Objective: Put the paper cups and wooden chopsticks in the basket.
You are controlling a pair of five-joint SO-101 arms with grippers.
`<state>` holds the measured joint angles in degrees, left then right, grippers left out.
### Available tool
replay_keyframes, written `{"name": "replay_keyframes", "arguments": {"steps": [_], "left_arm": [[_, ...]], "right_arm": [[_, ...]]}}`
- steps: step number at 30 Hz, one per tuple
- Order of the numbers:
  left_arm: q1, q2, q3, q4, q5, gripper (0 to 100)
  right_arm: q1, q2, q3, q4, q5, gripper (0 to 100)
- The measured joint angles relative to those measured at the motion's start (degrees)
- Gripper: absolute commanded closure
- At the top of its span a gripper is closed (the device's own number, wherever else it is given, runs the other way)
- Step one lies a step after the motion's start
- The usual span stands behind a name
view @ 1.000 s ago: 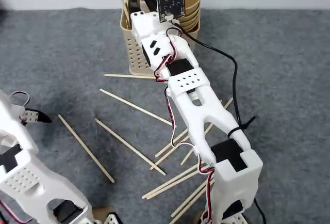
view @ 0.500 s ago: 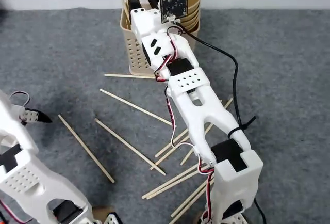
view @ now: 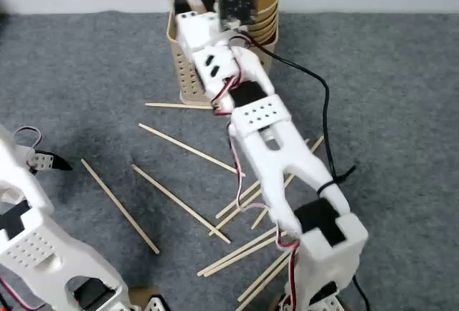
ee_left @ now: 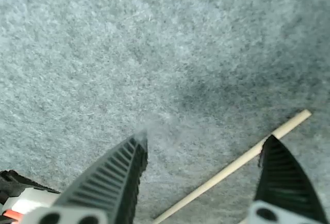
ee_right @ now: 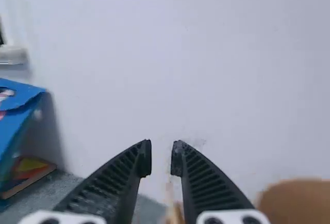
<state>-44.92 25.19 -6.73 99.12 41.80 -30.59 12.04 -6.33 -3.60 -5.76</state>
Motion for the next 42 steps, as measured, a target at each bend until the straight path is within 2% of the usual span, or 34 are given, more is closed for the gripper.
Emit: {"name": "replay_keyframes", "arguments": {"steps": [5,10,20,26,30,37,42], "left_arm": [[0.4,-5.1,-1.4,0.0,0.0,67],[3.5,-14.1,-3.3,0.0,-3.9,67],[12.7,-29.9,-3.3,0.1,-5.7,67],[14.6,-33.5,-3.1,0.3,-5.7,67],[14.8,-33.8,2.6,0.3,-5.7,67],[14.8,-33.8,13.6,0.2,-5.7,67],[14.8,-33.8,20.8,0.1,-5.7,67]], "right_arm": [[-3.5,-6.0,-0.6,13.9,0.0,92.0],[-5.4,-10.2,-0.6,26.8,0.0,92.0],[-5.5,-12.8,-0.6,37.1,0.4,92.0],[-6.6,-16.1,-0.6,51.6,10.2,92.0],[-8.0,-16.5,-0.6,61.3,14.5,91.6],[-10.3,-16.5,0.4,65.3,14.9,91.5],[-11.0,-17.8,10.1,62.5,14.9,91.5]]}}
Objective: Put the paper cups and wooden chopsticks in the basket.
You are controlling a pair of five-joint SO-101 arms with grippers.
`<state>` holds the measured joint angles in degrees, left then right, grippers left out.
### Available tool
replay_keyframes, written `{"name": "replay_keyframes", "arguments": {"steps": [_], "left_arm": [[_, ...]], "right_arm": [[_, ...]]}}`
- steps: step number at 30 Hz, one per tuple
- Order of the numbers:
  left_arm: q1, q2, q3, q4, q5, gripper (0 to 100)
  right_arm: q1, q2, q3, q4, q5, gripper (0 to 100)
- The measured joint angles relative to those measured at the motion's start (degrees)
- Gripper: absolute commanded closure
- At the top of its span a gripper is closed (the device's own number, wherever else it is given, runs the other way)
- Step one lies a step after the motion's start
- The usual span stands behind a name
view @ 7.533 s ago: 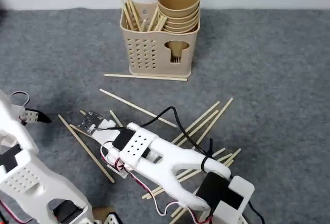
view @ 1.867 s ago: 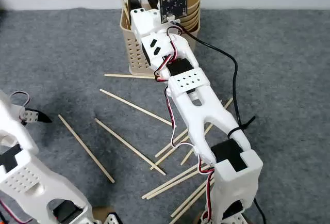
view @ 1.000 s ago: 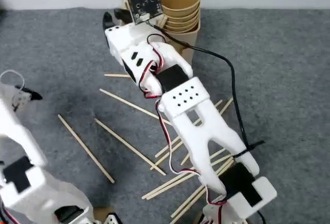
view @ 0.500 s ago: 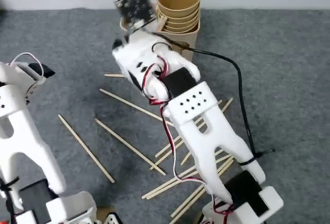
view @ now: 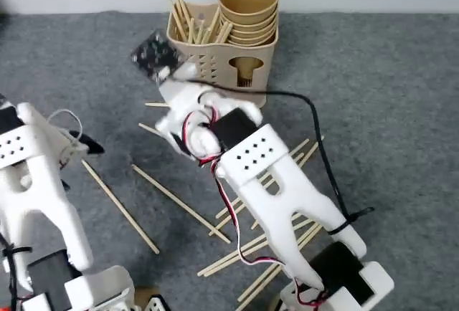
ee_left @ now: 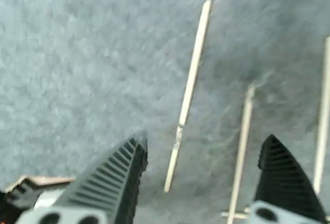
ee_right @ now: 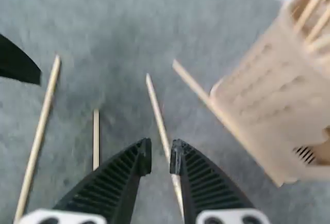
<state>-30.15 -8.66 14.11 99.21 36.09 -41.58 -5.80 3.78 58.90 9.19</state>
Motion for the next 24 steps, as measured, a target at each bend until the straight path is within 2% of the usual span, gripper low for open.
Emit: {"name": "replay_keyframes", "arguments": {"steps": [7,13,18,24], "left_arm": [[1.2,1.1,6.2,0.0,0.0,67],[3.0,13.6,6.3,0.0,1.4,67],[4.6,23.9,2.5,0.0,4.0,67],[10.9,26.1,0.6,0.0,5.3,67]], "right_arm": [[0.1,-8.1,18.5,-11.8,0.0,91.5],[0.1,-14.7,33.7,-18.5,0.0,91.5],[-0.8,-18.6,39.1,-22.0,0.0,91.5],[-0.9,-22.2,41.8,-22.3,0.0,91.5]]}}
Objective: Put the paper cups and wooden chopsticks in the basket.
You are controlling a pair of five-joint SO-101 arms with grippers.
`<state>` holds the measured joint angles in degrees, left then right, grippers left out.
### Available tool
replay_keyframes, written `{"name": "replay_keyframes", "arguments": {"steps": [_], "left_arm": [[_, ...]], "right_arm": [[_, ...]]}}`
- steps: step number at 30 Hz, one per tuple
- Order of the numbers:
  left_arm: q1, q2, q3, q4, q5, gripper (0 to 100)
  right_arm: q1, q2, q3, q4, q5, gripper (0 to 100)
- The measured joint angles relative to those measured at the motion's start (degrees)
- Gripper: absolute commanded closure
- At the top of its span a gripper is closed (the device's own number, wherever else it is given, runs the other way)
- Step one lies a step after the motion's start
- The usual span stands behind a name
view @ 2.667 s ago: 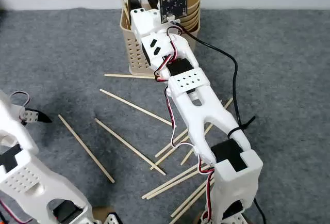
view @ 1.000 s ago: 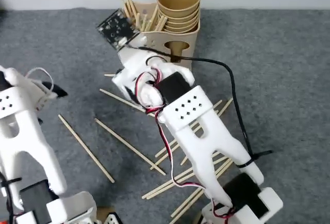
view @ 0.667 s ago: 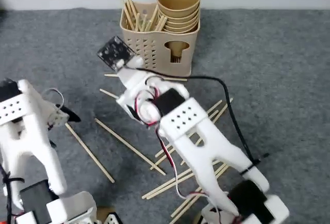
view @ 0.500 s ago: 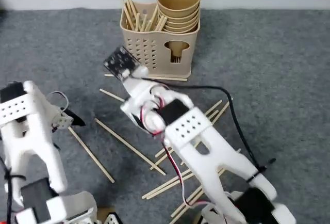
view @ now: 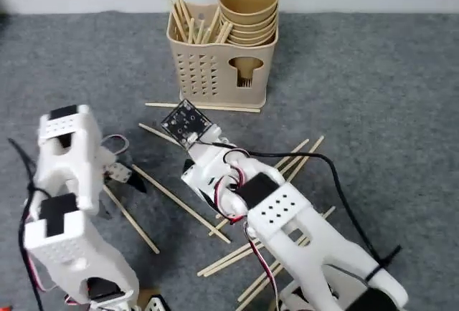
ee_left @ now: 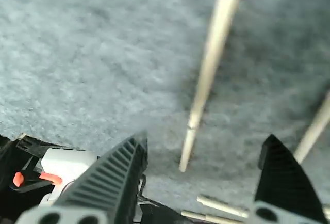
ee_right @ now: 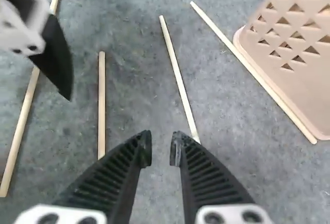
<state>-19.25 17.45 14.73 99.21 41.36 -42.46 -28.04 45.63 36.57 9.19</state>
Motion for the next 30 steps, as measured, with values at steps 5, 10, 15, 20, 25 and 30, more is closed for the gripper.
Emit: {"name": "replay_keyframes", "arguments": {"steps": [5,10,15,20,25,30], "left_arm": [[4.7,0.0,0.0,-2.9,5.7,67],[6.0,0.0,0.2,-2.5,6.1,67],[5.1,0.0,3.1,-0.6,4.0,67],[2.5,0.0,1.5,-6.0,6.1,67],[3.8,0.0,0.2,-9.1,8.3,67],[5.2,0.0,0.2,-8.3,8.6,67]], "right_arm": [[0.1,-2.8,2.9,-1.2,0.0,91.5],[0.1,-3.0,4.0,-3.9,0.0,91.6],[0.1,-3.0,4.0,-5.3,0.0,91.6],[0.1,-3.0,4.0,-5.3,0.0,91.6],[0.1,-3.0,4.0,-5.3,0.2,91.6],[0.1,-3.0,4.0,-5.3,0.2,91.7]]}}
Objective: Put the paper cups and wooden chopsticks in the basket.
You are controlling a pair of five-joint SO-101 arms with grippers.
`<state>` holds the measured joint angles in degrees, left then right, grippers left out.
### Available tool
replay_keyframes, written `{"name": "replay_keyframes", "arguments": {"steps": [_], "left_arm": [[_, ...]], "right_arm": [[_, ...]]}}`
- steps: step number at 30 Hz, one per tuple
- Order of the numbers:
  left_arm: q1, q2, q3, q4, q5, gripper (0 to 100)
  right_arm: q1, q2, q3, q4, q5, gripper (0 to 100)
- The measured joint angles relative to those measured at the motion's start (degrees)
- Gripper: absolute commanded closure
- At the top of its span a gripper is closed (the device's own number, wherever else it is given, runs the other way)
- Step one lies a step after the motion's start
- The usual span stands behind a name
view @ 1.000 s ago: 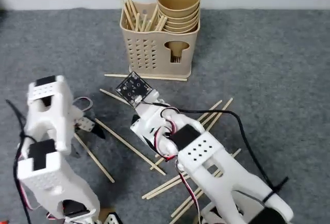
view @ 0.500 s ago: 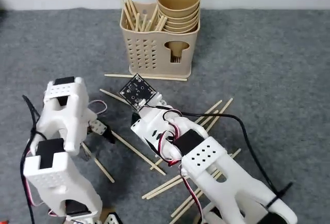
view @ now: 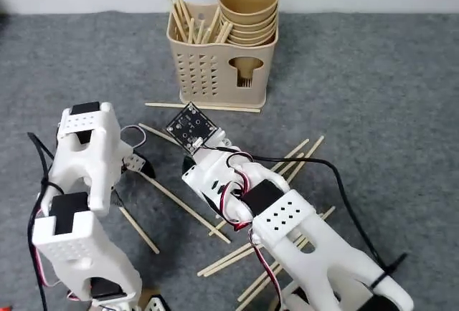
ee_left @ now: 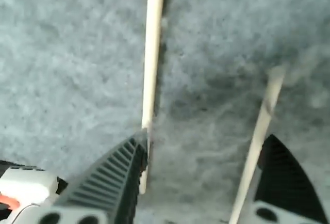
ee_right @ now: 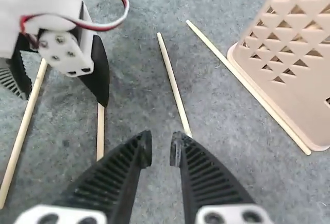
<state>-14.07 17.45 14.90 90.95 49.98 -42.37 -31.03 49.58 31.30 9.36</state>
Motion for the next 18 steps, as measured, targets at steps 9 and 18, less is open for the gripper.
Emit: {"name": "replay_keyframes", "arguments": {"steps": [9,18], "left_arm": [[1.6,3.4,-0.1,-4.7,0.0,67],[1.9,9.6,-3.4,-0.4,3.5,67]], "right_arm": [[0.0,0.0,0.0,0.0,0.0,91.9],[0.0,0.0,0.0,0.0,0.0,91.9]]}}
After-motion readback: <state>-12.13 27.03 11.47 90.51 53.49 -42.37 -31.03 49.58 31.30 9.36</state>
